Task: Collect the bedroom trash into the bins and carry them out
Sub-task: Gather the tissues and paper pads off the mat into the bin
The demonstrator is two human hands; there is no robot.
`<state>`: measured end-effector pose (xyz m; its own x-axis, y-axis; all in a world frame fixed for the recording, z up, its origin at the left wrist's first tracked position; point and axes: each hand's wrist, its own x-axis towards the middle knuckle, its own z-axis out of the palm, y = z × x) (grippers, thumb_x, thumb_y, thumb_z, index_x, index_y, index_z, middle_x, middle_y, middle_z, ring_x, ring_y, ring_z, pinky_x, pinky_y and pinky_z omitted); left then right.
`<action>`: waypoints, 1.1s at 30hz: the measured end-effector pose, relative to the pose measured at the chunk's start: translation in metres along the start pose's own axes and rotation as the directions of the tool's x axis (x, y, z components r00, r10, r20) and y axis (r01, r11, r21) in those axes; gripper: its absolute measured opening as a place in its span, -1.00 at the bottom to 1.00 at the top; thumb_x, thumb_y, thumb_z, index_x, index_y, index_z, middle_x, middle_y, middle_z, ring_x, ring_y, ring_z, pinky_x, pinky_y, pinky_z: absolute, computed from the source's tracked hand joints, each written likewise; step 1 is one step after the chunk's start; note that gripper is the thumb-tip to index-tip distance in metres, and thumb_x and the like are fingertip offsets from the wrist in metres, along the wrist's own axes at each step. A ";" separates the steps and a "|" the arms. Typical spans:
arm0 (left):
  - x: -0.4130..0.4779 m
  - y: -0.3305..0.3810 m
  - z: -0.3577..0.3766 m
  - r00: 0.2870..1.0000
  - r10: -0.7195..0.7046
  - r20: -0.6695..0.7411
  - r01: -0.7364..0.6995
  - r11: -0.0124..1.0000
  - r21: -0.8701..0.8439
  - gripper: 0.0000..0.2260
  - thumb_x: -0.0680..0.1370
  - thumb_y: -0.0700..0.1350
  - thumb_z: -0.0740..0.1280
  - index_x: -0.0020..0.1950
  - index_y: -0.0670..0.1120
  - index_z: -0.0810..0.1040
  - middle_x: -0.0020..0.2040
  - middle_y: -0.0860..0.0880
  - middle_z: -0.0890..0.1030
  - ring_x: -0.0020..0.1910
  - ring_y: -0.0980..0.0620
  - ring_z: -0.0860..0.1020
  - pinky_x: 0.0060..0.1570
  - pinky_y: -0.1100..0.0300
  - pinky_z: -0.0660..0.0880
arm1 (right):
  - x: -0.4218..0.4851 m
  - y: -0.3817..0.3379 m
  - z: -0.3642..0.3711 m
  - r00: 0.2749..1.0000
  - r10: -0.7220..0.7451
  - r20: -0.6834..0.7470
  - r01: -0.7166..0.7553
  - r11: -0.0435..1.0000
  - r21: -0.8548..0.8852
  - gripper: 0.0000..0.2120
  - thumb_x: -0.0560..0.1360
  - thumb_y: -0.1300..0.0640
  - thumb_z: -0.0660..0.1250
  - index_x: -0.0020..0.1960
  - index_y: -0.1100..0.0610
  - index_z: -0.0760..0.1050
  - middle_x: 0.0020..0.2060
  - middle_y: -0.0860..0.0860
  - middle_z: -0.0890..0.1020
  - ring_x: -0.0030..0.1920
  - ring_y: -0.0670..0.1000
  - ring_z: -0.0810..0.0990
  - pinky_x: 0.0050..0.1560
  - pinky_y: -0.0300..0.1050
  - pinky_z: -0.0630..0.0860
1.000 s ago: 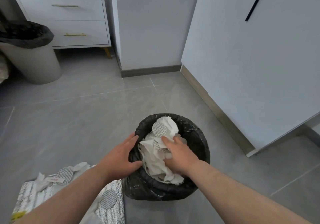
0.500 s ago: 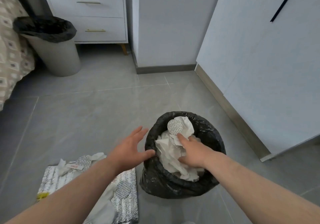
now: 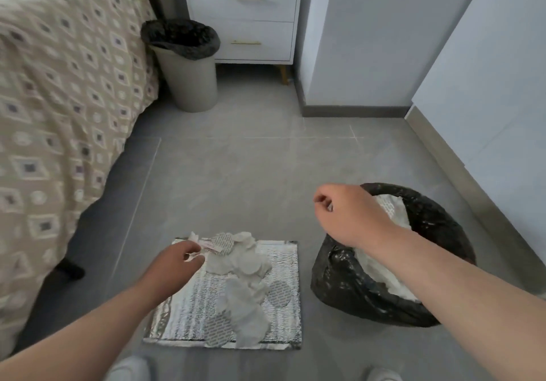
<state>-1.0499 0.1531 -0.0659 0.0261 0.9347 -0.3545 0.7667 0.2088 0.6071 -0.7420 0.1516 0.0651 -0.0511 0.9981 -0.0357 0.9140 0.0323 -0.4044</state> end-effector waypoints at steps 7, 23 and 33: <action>0.019 -0.070 0.033 0.979 -0.144 0.145 0.109 0.968 0.226 -0.37 0.47 0.02 0.36 0.49 -0.06 0.22 0.49 -0.10 0.27 0.44 -0.08 0.30 0.37 0.10 0.28 | 0.018 -0.035 0.131 0.928 -0.039 0.370 0.043 0.999 -0.003 -0.75 0.53 0.05 0.18 0.15 0.08 0.53 0.09 0.05 0.61 0.08 0.12 0.57 0.04 -0.02 0.52; 0.112 -0.062 0.077 0.945 0.141 0.296 -0.303 0.717 0.628 -0.43 0.49 0.04 0.28 0.48 0.13 0.20 0.47 -0.11 0.25 0.41 -0.13 0.26 0.27 0.00 0.36 | 0.035 -0.009 0.279 0.838 0.125 0.531 0.002 0.973 -0.231 -0.25 0.45 -0.08 0.36 0.52 -0.02 0.07 0.48 0.15 0.16 0.41 0.22 0.21 0.27 0.12 0.40; 0.114 -0.077 0.075 0.953 0.224 0.203 -0.291 0.860 0.420 -0.79 0.41 -0.24 0.18 -0.07 -0.06 0.55 -0.05 -0.08 0.50 0.02 -0.15 0.49 -0.08 -0.02 0.50 | 0.033 -0.002 0.278 0.925 0.048 0.377 -0.073 0.996 0.052 -0.72 0.51 0.17 0.25 0.21 0.14 0.50 0.10 0.14 0.52 0.13 0.18 0.49 0.06 -0.02 0.45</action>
<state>-1.0578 0.2221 -0.2071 0.3270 0.8792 -0.3466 0.9207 -0.2137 0.3266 -0.8574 0.1697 -0.1891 -0.1548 0.9048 -0.3967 0.8931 -0.0435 -0.4478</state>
